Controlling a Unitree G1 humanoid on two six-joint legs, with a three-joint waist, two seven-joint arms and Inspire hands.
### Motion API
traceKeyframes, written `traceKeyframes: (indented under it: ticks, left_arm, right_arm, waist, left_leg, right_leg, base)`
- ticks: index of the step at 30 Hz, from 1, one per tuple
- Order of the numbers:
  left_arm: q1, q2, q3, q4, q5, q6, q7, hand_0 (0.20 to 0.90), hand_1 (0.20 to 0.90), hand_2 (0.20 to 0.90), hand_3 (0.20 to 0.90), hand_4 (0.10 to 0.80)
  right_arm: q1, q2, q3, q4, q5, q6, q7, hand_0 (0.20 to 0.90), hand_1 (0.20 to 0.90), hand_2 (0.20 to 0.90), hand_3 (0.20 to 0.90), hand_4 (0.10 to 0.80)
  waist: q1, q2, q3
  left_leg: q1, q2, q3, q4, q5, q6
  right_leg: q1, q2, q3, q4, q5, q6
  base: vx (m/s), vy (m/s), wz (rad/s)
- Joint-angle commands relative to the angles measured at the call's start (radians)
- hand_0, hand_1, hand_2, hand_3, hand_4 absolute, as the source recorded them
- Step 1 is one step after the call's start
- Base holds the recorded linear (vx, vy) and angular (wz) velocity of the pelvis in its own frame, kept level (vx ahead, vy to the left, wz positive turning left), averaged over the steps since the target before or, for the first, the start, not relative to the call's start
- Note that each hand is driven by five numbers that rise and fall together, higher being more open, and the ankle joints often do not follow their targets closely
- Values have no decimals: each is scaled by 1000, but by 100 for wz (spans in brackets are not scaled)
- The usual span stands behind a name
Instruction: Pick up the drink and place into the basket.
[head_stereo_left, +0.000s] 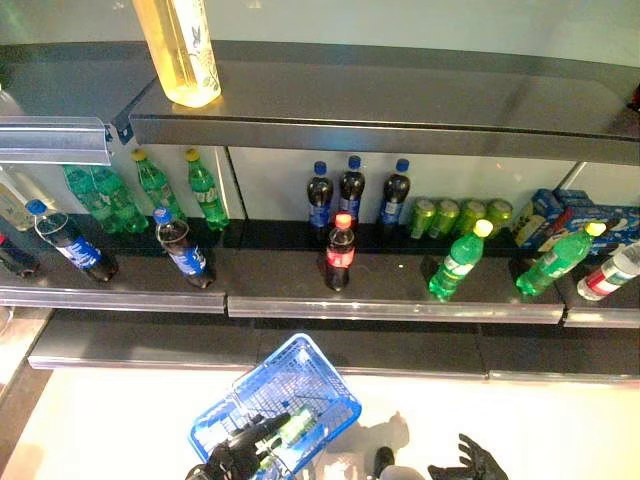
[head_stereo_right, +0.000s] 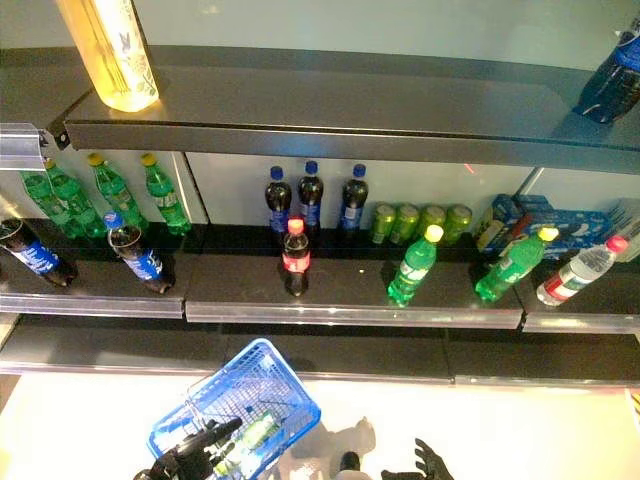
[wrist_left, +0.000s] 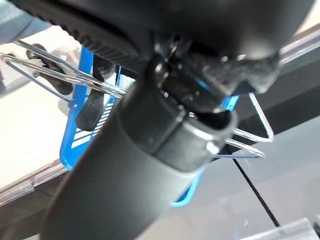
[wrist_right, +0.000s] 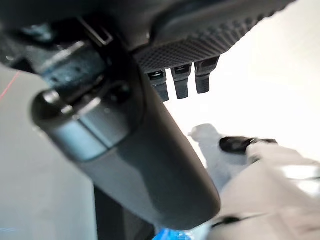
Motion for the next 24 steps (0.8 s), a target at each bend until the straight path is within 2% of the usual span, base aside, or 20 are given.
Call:
traceKeyframes:
  ticks: [1,15,24]
  left_arm:
    - [-47,56,33,-37,-16,-59,-93,300,300,300,200,100]
    - [-26,59,53,-31,-17,-50,-79,300,300,300,200,100]
    - [-21,48,33,-45,-46,-52,-79,300,300,300,200,100]
  right_arm:
    - [-67,-55,-39,2,20,-45,-11,900,900,900,900,800]
    - [-66,-56,-30,5,-6,-19,-3,900,900,900,900,800]
    - [-78,-76,0,-9,-52,1,5,900,900,900,900,800]
  waist:
    - [32,37,-10]
    - [58,26,-27]
    - [66,35,7]
  left_leg:
    - [-11,-8,-13,6,-55,-4]
    - [11,0,-20,6,-64,-2]
    - [-45,5,-17,6,-47,-15]
  right_leg:
    - [-5,14,-8,95,-92,37]
    - [40,20,-28,78,-106,32]
    - [4,22,-43,27,-64,34]
  base:
    - [15,18,9]
    - [12,-3,2]
    - [-6,16,1]
